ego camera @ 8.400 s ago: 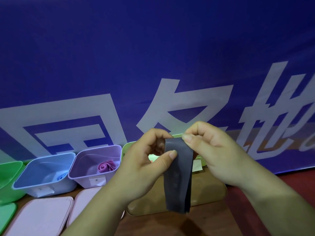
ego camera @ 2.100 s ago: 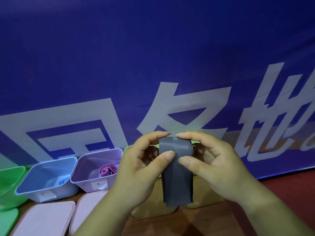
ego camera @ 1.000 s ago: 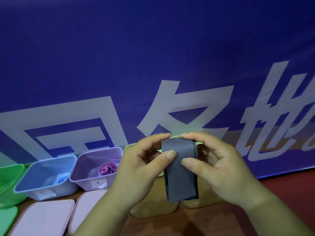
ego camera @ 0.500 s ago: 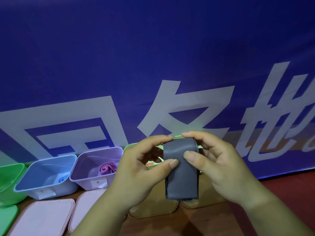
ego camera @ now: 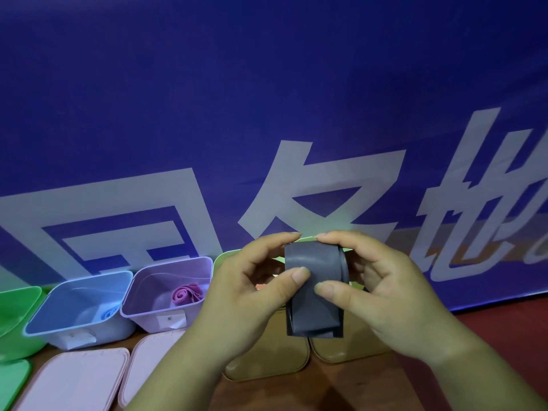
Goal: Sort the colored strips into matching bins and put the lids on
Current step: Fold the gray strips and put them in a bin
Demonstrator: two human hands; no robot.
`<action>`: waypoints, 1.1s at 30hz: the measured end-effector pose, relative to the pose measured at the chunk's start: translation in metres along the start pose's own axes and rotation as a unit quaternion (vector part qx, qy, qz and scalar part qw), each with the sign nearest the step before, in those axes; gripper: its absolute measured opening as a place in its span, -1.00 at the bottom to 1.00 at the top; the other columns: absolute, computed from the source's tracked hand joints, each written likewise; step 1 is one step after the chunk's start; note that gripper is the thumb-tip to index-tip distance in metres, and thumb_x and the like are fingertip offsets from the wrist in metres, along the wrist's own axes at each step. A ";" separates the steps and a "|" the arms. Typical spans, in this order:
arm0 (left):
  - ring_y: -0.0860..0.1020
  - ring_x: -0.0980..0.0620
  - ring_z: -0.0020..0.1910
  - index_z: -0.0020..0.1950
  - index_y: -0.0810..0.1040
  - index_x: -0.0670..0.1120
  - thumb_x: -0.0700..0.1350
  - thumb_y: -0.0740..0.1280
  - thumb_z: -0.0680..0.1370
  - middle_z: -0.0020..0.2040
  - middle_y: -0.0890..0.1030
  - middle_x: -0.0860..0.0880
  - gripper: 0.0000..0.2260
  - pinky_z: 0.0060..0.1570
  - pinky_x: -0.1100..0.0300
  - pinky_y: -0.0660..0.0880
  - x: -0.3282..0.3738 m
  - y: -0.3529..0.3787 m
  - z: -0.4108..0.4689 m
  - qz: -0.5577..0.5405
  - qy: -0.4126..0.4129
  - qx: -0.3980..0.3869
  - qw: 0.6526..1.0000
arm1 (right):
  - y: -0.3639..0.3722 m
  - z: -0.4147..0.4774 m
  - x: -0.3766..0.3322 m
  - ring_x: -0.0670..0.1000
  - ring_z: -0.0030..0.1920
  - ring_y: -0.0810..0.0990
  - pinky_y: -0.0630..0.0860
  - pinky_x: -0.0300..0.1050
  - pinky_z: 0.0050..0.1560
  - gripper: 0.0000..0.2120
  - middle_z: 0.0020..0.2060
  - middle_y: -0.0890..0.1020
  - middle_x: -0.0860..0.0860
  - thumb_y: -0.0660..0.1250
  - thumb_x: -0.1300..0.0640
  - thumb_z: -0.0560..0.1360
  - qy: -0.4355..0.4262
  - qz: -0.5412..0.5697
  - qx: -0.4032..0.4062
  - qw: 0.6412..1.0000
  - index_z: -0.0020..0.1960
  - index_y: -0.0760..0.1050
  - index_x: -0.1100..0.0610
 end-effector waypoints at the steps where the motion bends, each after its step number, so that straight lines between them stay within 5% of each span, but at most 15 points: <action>1: 0.64 -0.13 0.04 0.25 0.59 0.14 0.08 0.47 0.41 0.08 0.68 -0.05 -0.60 0.01 -0.14 0.62 -0.001 0.000 0.000 0.004 -0.003 -0.009 1.000 | 0.000 0.000 0.001 -0.02 0.18 0.61 0.63 0.00 0.08 -0.54 0.18 0.59 -0.11 0.49 -0.05 0.35 0.003 0.006 0.000 1.000 0.23 0.52 -0.23; 5: 0.59 -0.15 0.16 0.33 0.51 0.15 0.01 0.52 0.39 0.22 0.61 -0.04 -0.48 0.11 -0.21 0.54 0.000 0.004 -0.004 0.038 0.008 -0.038 0.999 | -0.003 0.000 0.000 -0.03 0.14 0.64 0.63 -0.13 0.02 -0.58 0.13 0.62 -0.09 0.48 -0.04 0.36 0.006 0.025 0.015 1.000 0.21 0.54 -0.20; 12: 0.60 -0.17 0.08 0.24 0.55 0.17 -0.02 0.49 0.41 0.22 0.61 0.01 -0.58 0.04 -0.21 0.56 0.004 0.002 -0.006 0.039 0.034 -0.014 0.999 | -0.003 0.000 0.000 -0.07 0.12 0.65 0.61 -0.21 0.02 -0.62 0.09 0.65 -0.11 0.47 -0.06 0.39 0.021 0.031 0.017 0.999 0.20 0.56 -0.13; 24: 0.55 -0.35 -0.02 0.22 0.60 0.18 0.06 0.46 0.40 0.04 0.66 -0.06 -0.61 -0.06 -0.29 0.55 0.003 0.001 -0.005 -0.018 0.013 0.029 0.999 | 0.000 -0.004 -0.008 0.02 0.28 0.54 0.54 0.06 0.22 -0.59 0.22 0.58 -0.10 0.42 -0.08 0.39 -0.030 -0.015 0.017 0.999 0.23 0.52 -0.22; 29: 0.62 -0.14 0.07 0.29 0.52 0.23 0.11 0.40 0.44 0.16 0.65 0.00 -0.59 0.08 -0.20 0.57 -0.001 0.005 -0.005 0.002 -0.001 -0.004 1.000 | -0.003 -0.005 -0.003 -0.01 0.20 0.61 0.58 0.00 0.17 -0.62 0.16 0.62 -0.10 0.44 -0.11 0.36 -0.010 0.006 0.041 0.999 0.18 0.56 -0.20; 33: 0.56 -0.21 0.23 0.35 0.49 0.14 0.06 0.44 0.46 0.32 0.54 -0.09 -0.55 0.17 -0.24 0.51 0.001 0.007 -0.009 0.007 0.015 -0.046 0.999 | -0.004 -0.004 0.002 -0.01 0.09 0.66 0.60 -0.15 0.07 -0.69 0.09 0.67 -0.04 0.45 0.04 0.40 0.020 0.051 0.043 0.998 0.13 0.59 -0.14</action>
Point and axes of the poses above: each hand's wrist, its own z-axis towards the middle knuckle, its own y-axis out of the palm, x = y × z, the point moved 8 cm from there along z, towards the middle knuckle
